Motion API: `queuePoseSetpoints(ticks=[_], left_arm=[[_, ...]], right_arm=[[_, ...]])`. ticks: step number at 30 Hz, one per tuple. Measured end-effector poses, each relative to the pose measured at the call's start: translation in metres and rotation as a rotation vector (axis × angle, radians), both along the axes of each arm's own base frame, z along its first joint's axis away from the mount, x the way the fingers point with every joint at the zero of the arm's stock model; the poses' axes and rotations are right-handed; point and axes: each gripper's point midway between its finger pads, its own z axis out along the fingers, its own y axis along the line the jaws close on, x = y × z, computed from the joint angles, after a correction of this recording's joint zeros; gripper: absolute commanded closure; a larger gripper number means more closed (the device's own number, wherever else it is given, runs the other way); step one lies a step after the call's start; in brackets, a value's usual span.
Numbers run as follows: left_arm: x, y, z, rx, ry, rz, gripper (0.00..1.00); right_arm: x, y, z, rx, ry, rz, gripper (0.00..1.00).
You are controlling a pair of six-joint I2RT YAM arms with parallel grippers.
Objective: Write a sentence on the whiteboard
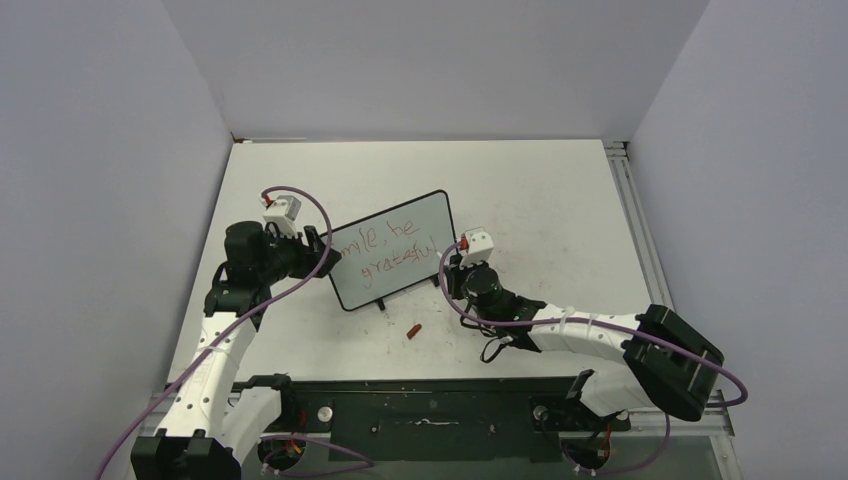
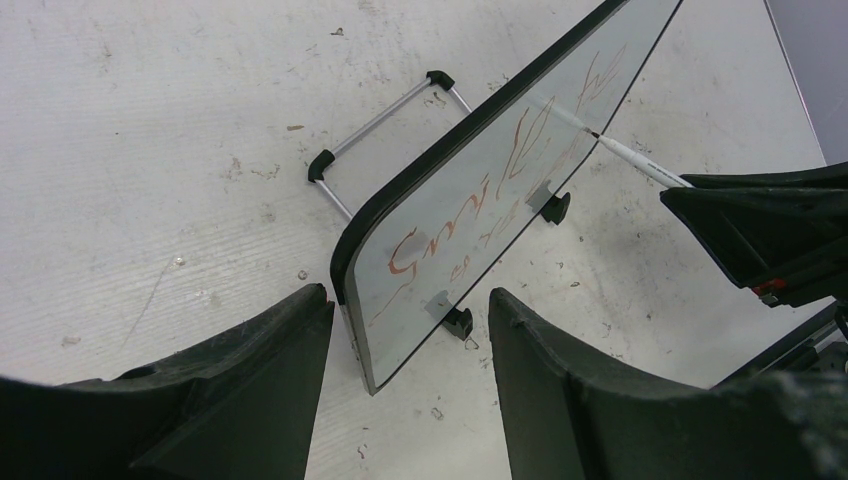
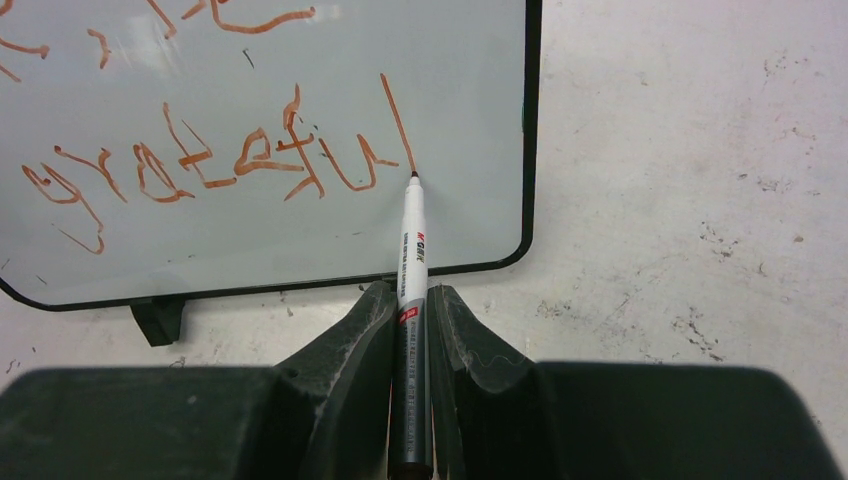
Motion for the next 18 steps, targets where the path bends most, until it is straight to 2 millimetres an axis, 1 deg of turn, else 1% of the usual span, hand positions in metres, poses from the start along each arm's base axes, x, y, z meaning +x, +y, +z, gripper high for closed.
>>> queuePoseSetpoints(ticks=[14, 18], left_arm=[[0.000, 0.000, 0.000, 0.000, 0.000, 0.000, 0.43], [0.000, 0.000, 0.000, 0.000, -0.001, 0.000, 0.43]], right_arm=[[-0.006, -0.007, -0.014, -0.025, 0.035, -0.015, 0.95], [-0.006, -0.013, -0.011, -0.031, 0.031, -0.032, 0.95]])
